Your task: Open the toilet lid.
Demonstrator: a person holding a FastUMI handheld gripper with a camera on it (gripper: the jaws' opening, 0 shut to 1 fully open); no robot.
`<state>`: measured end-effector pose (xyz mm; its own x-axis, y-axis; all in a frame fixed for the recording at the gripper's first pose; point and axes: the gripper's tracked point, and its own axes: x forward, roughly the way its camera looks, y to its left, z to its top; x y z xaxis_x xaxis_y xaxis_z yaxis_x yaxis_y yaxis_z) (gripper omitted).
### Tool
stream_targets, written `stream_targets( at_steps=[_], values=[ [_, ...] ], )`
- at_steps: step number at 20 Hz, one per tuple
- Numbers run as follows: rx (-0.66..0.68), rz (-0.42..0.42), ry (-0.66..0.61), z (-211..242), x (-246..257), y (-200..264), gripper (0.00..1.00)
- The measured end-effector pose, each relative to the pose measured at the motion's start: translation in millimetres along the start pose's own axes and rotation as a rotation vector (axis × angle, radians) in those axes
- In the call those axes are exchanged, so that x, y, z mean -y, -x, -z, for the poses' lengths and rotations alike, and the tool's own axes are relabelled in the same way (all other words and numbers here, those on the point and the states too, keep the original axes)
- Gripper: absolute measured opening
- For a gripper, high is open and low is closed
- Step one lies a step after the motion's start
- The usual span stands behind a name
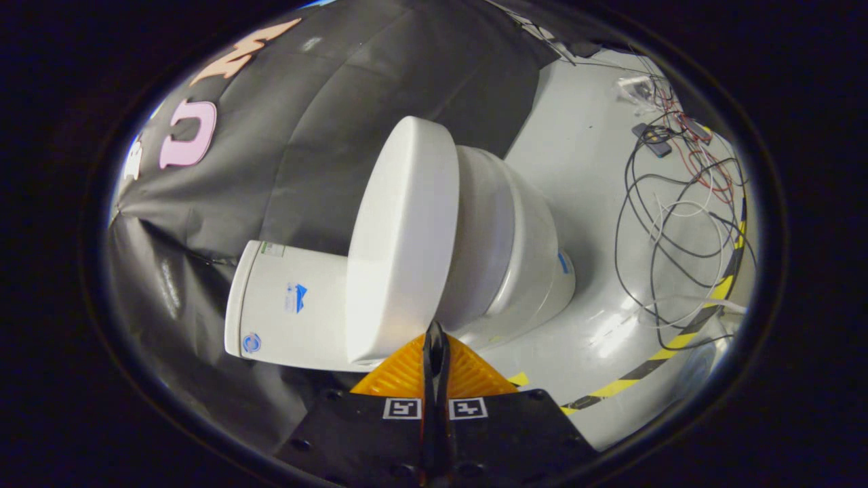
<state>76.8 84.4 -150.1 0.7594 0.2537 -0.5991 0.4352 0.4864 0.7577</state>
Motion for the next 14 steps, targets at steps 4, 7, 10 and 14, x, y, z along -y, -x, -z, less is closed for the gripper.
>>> stream_targets(
  at_steps=[4,7,10,14],
  values=[
    [0.014,0.023,0.057,-7,-10,5,0.00],
    [0.026,0.033,0.111,-8,-20,10,0.01],
    [0.033,0.020,0.138,-8,-35,17,0.01],
    [0.043,0.000,0.166,-10,-51,24,0.00]
  ],
)
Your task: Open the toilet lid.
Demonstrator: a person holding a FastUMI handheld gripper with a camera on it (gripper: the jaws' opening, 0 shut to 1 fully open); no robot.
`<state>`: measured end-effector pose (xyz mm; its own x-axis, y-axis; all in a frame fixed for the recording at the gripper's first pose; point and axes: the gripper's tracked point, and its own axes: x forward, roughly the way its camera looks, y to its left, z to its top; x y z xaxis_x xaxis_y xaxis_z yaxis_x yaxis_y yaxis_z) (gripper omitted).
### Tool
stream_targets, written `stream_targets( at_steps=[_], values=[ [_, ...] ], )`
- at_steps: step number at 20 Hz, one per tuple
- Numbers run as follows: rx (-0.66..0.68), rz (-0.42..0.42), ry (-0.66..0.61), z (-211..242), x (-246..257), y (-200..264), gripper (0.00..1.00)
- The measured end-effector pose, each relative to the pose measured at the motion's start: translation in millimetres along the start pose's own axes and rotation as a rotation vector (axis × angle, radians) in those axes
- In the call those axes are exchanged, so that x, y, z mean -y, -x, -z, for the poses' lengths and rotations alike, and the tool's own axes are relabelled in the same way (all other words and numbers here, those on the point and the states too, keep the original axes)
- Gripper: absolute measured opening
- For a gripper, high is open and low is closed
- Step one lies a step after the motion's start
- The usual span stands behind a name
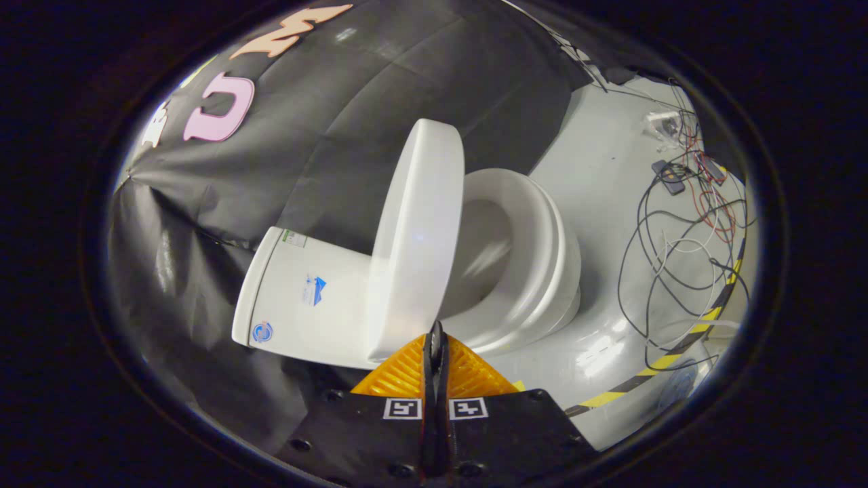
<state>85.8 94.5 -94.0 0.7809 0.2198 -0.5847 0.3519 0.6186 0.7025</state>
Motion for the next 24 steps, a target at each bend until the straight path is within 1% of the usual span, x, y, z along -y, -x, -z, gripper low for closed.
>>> stream_targets(
  at_steps=[4,15,22,24],
  values=[
    [0.021,-0.001,0.057,-2,-9,3,0.01],
    [0.075,-0.047,0.182,-4,-52,15,0.00],
    [0.132,-0.065,0.140,-12,-72,14,0.00],
    [0.148,-0.048,0.168,-18,-77,16,0.00]
  ],
)
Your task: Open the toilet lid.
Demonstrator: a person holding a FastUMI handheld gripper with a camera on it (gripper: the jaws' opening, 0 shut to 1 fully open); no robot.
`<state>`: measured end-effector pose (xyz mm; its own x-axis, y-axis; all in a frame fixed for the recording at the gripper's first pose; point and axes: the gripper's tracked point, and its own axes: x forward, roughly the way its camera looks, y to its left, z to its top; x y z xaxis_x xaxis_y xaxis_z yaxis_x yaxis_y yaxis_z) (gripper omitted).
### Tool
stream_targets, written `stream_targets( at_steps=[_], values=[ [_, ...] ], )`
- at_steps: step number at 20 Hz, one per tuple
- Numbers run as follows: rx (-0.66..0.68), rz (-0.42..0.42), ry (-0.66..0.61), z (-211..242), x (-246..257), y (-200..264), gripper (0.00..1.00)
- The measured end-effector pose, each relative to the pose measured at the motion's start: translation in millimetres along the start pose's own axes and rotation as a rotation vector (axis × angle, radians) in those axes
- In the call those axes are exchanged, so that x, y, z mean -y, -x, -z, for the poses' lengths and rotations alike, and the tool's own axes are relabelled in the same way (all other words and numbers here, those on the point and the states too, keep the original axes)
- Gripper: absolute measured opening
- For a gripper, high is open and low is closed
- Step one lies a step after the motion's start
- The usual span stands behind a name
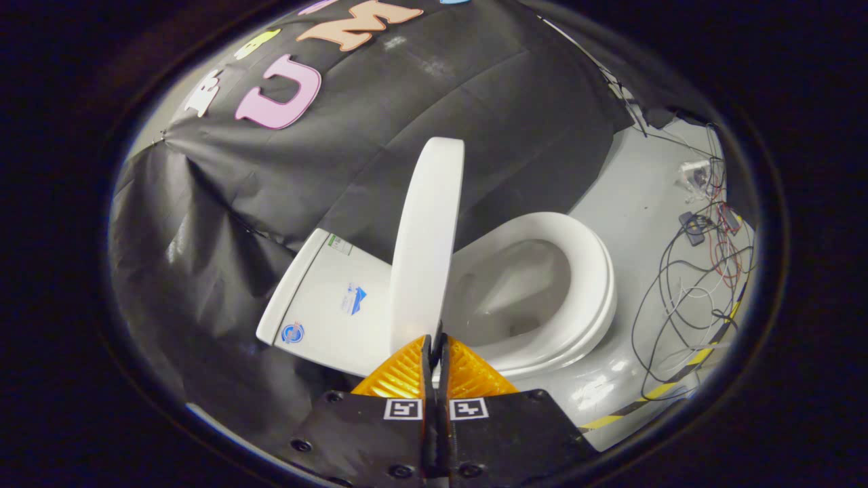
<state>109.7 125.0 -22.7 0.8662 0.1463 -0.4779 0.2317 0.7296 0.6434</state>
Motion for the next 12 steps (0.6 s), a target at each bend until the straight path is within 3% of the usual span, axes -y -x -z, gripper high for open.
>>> stream_targets(
  at_steps=[12],
  values=[
    [0.007,0.032,0.025,-4,-25,-5,0.00]
  ],
)
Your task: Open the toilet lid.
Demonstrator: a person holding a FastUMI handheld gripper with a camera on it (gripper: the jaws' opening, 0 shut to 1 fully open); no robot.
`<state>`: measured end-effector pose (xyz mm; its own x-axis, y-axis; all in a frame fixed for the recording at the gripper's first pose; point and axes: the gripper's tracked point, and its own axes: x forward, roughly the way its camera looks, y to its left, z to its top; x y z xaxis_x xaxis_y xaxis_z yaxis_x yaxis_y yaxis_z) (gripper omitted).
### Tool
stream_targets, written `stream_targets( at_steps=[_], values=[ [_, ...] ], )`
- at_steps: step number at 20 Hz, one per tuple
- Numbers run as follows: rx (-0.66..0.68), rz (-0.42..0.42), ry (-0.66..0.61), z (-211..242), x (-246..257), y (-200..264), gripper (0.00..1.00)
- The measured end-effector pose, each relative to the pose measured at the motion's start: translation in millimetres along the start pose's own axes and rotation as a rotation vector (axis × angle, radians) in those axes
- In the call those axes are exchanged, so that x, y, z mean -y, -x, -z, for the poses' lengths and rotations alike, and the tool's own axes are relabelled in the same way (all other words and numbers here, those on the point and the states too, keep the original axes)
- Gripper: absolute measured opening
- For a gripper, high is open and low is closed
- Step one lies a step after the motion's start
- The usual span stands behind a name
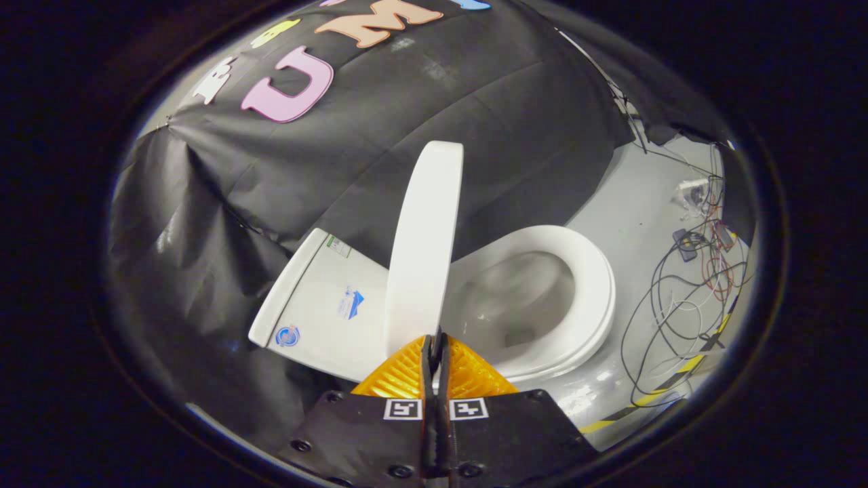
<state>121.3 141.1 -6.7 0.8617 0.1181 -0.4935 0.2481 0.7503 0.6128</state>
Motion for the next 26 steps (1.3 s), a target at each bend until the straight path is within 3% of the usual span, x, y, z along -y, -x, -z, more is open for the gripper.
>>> stream_targets(
  at_steps=[5,11,18,26],
  values=[
    [-0.045,-0.010,0.019,-2,-16,1,0.00],
    [-0.051,0.040,0.051,-3,-29,2,0.01],
    [-0.032,0.101,0.148,-5,-66,1,0.00],
    [-0.015,0.107,0.240,-5,-109,-5,0.01]
  ],
)
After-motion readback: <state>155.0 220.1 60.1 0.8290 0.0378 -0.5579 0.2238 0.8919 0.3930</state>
